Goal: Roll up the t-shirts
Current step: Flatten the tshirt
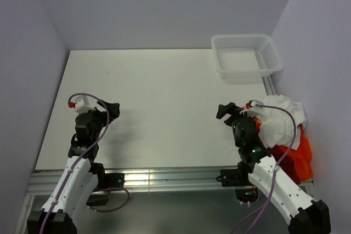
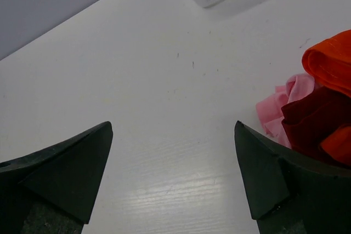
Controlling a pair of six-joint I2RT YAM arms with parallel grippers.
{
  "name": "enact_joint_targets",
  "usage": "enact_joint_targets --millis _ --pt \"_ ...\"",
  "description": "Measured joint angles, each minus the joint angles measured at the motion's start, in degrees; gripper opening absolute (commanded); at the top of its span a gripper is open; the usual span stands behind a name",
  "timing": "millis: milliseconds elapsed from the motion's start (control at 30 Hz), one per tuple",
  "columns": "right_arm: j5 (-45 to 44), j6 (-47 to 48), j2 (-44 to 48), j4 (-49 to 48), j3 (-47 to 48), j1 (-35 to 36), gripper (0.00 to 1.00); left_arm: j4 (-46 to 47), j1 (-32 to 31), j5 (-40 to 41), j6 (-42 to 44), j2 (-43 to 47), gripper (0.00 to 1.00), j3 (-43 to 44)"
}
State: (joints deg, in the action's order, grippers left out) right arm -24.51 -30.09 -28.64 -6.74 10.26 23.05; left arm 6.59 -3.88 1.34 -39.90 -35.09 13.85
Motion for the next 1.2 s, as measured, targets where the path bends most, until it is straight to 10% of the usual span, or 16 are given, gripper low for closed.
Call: enact_joint_targets --millis 467,900,1200 --pt "-11.65 -8.37 2.64 7.43 2.16 0.00 0.96 -0.02 0.02 0.04 0.00 0.44 0.96 0.00" --pt "-36.39 -37.57 -7.19 51.12 29.11 -0.39 1.00 0.02 0.04 0.00 0.02 -3.04 0.92 0.00" --pt "-34.60 -36.22 -17.77 56.74 31.65 -12.63 1.00 0.02 0.04 0.00 0.02 -2.27 0.92 0.00"
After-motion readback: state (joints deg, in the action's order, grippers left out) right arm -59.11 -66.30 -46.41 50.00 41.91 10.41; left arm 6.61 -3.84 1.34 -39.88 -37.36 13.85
